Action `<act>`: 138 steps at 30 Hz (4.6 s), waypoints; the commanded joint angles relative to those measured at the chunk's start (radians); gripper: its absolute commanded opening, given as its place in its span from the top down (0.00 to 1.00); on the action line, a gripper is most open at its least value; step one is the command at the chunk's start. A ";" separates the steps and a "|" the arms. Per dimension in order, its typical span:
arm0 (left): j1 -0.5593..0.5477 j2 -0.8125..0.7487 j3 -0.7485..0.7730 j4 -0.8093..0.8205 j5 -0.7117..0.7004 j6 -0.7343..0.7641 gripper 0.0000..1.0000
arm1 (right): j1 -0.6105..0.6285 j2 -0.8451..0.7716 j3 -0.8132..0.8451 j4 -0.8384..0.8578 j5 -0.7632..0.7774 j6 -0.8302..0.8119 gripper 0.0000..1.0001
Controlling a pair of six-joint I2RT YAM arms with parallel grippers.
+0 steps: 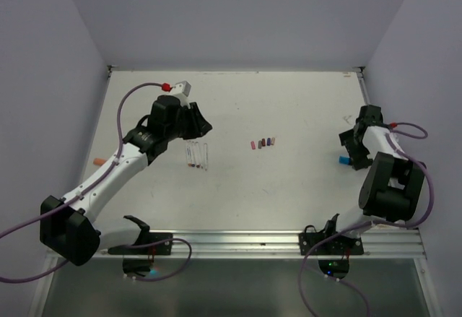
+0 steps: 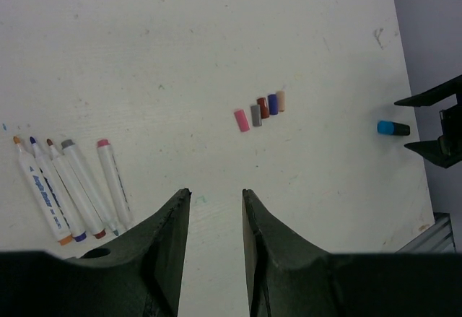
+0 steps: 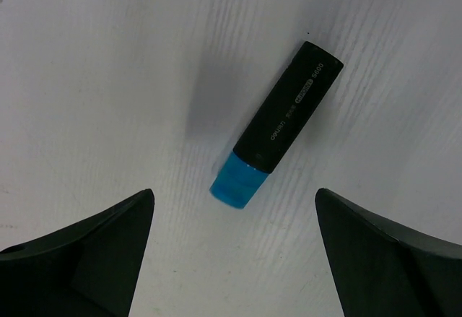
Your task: Open the pen caps
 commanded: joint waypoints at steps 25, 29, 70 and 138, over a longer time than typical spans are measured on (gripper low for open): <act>-0.022 0.047 -0.025 -0.002 0.015 0.035 0.62 | -0.134 0.163 -0.004 0.066 0.023 0.212 0.09; -0.022 0.040 -0.022 -0.003 0.021 0.030 0.62 | -0.136 0.202 0.052 -0.017 0.048 0.198 0.11; -0.022 -0.182 -0.321 0.280 0.227 -0.102 0.60 | 0.285 -0.226 -0.149 0.305 -0.462 -0.290 1.00; -0.409 0.140 -0.592 1.300 0.374 -0.365 1.00 | 0.851 -0.486 -0.283 0.606 -0.309 -0.084 1.00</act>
